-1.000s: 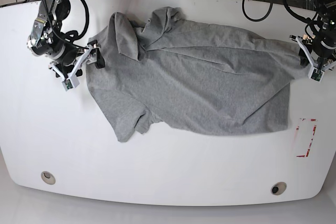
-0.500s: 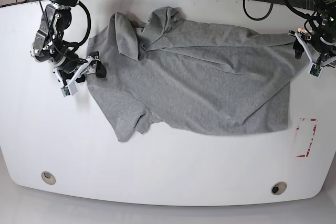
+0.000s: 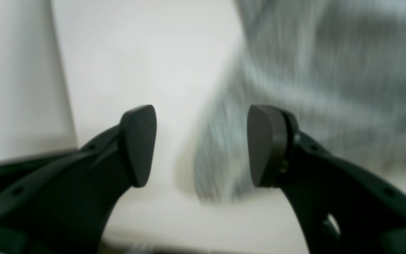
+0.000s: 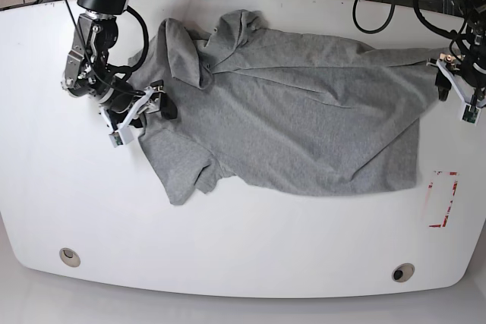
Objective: Layout the t-shirt on the table in an organized manner, then fold the t-shirt properly
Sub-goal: 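Move the left gripper along the shirt and grasp the hem corner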
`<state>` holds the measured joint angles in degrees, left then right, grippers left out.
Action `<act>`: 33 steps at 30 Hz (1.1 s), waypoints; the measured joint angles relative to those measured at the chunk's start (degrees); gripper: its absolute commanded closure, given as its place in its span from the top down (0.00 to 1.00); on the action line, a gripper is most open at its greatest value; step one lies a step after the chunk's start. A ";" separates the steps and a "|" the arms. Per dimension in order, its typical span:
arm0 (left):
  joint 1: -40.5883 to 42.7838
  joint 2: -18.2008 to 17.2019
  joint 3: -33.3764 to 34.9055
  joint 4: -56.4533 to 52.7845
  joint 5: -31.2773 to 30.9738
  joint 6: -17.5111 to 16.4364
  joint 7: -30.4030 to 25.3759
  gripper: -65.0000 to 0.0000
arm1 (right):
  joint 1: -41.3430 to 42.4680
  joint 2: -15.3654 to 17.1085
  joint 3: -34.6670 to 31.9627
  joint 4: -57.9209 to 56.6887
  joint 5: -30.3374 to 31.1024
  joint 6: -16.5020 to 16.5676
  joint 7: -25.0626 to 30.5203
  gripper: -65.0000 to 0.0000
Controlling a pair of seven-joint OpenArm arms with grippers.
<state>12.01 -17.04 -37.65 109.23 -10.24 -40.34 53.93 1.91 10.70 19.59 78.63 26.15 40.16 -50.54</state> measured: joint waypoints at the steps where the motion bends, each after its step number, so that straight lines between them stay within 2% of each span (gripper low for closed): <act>1: -0.98 0.00 0.00 0.00 0.07 -0.04 0.00 0.59 | 0.00 -0.46 -0.15 0.04 -0.02 -0.02 0.02 0.70; 4: -4.42 0.04 -0.13 -0.13 0.81 0.09 0.26 0.59 | -0.02 -1.09 -0.20 0.04 -0.02 -0.02 0.42 0.57; 10: -12.63 -0.13 0.20 -4.87 0.66 0.55 -0.31 0.60 | -0.17 -1.31 -0.39 -0.11 -0.09 -0.07 -0.07 0.17; 13: -17.77 -0.13 0.28 -11.34 0.83 3.65 0.07 0.60 | -0.39 -1.31 -0.50 -0.35 -0.09 -0.07 0.42 0.02; 19: -27.19 -1.77 0.28 -24.68 1.05 8.11 -0.04 0.60 | -0.46 -1.33 -0.59 -0.37 -0.28 -0.07 0.39 0.01; 23: -31.61 -2.58 0.15 -33.11 1.53 10.75 -2.38 0.60 | -0.50 -1.29 -0.74 -0.37 -0.28 -0.07 0.42 0.01; 26: -33.05 -2.62 1.20 -38.10 1.20 10.64 -5.31 0.60 | -0.50 -1.31 -0.74 -0.37 -0.35 -0.07 0.42 0.01; 33: -35.32 -3.28 9.40 -50.12 0.94 10.34 -12.76 0.60 | -0.48 -1.31 -0.76 -0.37 -0.26 -0.07 0.42 0.01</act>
<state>-23.31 -20.32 -28.25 59.11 -9.30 -30.00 41.17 1.43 9.39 18.83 78.26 25.89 40.10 -50.13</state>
